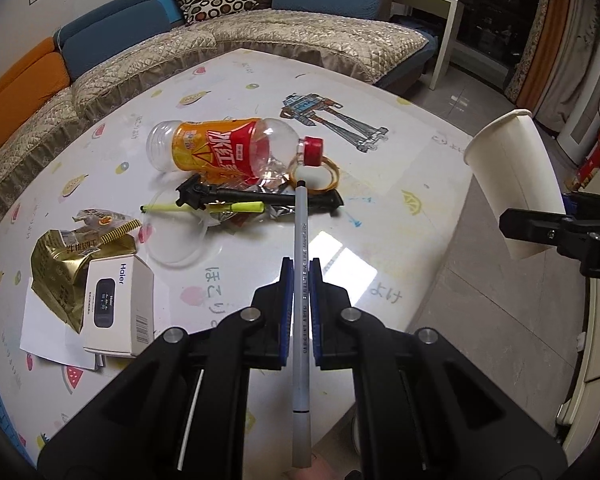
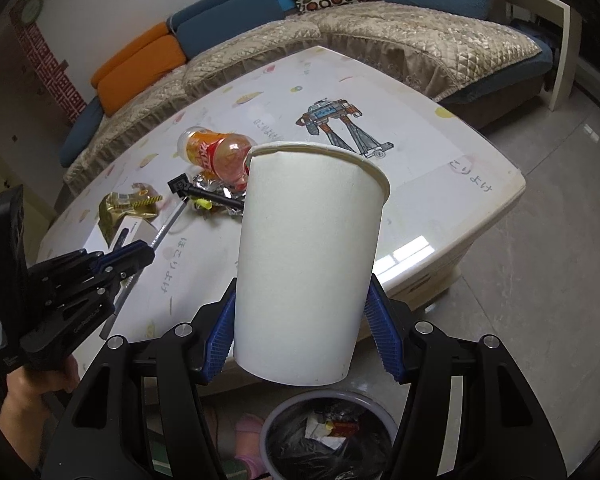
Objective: Collect trash
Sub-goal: 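Carry cup and pen over the bin and open both grippers to drop them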
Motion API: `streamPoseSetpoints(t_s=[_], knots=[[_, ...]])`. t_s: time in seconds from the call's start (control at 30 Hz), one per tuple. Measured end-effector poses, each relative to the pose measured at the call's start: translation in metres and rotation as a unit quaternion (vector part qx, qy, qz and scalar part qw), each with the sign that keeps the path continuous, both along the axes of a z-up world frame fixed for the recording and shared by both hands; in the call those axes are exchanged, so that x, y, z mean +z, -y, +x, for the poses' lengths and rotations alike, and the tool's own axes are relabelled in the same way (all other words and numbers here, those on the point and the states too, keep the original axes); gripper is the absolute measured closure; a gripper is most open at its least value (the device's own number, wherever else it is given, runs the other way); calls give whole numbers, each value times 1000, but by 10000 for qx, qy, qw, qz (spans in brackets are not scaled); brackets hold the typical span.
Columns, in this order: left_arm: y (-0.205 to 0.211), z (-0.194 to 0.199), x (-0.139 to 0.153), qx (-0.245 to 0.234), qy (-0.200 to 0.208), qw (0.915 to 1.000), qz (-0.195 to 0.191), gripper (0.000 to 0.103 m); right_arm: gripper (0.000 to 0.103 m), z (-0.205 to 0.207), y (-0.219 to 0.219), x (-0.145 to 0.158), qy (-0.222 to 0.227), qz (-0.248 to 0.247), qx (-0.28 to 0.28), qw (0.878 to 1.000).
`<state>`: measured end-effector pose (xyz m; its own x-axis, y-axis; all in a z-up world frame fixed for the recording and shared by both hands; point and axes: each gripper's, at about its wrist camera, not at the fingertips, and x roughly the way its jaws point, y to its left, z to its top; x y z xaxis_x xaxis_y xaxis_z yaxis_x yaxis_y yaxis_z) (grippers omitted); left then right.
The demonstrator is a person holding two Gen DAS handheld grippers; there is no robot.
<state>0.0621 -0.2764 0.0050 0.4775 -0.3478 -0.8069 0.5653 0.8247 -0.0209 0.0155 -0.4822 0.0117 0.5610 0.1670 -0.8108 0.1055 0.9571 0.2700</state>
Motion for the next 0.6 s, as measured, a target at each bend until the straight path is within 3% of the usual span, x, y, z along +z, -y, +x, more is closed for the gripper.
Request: streamPoseSetpoints(t_s=[0.27,0.6], knots=[[32,-51,-7,-732,16,9973,63,97,42,-59,8,-8,-49,63,125,9999],[76,-122,-40,-1725,-249,9844,233,97,42,-130,26,-70,-638,276,-70,9976]])
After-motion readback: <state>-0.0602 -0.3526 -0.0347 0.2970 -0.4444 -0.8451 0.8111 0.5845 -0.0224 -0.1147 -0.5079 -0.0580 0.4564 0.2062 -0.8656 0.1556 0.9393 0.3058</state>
